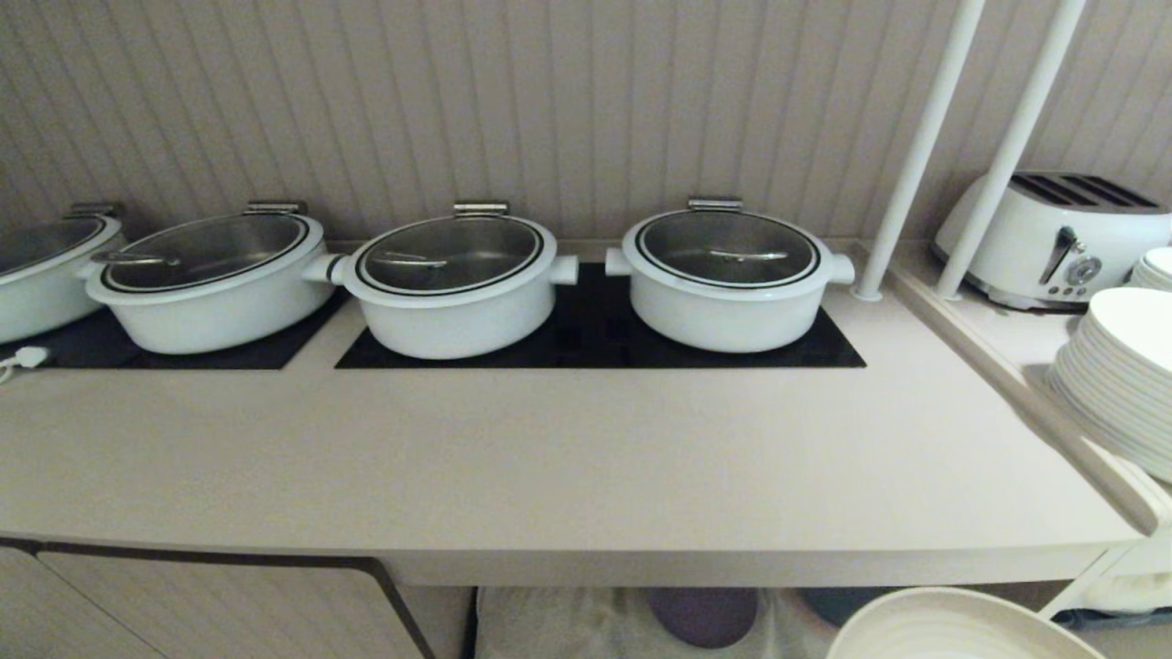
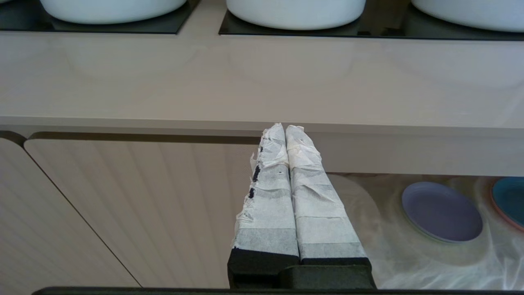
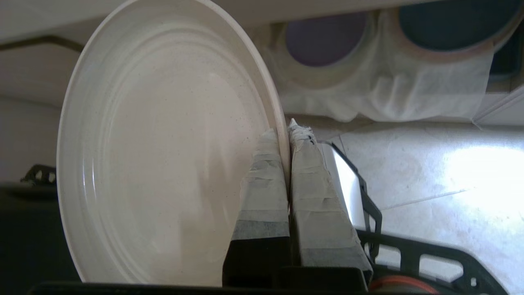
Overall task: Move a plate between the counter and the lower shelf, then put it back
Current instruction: Put the plate
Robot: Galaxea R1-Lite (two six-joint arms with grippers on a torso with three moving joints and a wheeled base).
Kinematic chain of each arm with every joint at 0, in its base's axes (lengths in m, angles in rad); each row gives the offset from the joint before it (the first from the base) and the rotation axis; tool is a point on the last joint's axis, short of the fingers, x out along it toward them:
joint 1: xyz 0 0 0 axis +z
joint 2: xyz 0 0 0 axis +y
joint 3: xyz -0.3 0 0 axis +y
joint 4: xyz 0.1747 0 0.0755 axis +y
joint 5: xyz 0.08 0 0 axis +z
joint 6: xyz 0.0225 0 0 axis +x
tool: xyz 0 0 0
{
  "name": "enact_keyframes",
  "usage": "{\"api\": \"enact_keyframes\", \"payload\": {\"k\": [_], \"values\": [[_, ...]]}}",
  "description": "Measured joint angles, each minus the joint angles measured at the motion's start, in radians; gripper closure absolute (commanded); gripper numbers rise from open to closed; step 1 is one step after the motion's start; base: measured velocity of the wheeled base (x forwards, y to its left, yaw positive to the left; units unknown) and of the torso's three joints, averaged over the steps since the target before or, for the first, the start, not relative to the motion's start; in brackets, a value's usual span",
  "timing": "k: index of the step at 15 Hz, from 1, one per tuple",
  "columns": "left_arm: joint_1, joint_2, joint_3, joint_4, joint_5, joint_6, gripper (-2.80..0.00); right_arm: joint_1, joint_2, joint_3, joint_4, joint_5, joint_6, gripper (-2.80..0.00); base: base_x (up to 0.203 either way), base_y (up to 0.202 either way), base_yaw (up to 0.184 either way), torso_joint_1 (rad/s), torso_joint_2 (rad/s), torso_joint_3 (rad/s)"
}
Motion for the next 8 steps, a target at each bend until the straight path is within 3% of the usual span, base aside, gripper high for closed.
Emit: {"api": "enact_keyframes", "payload": {"k": [8], "values": [[0.0,0.0,0.0,0.0,0.0,0.0,0.0,0.0,0.376,-0.066,-0.321,0.005,-0.012,0.0,0.0,0.0,0.0,0.0,0.0,0.0]]}}
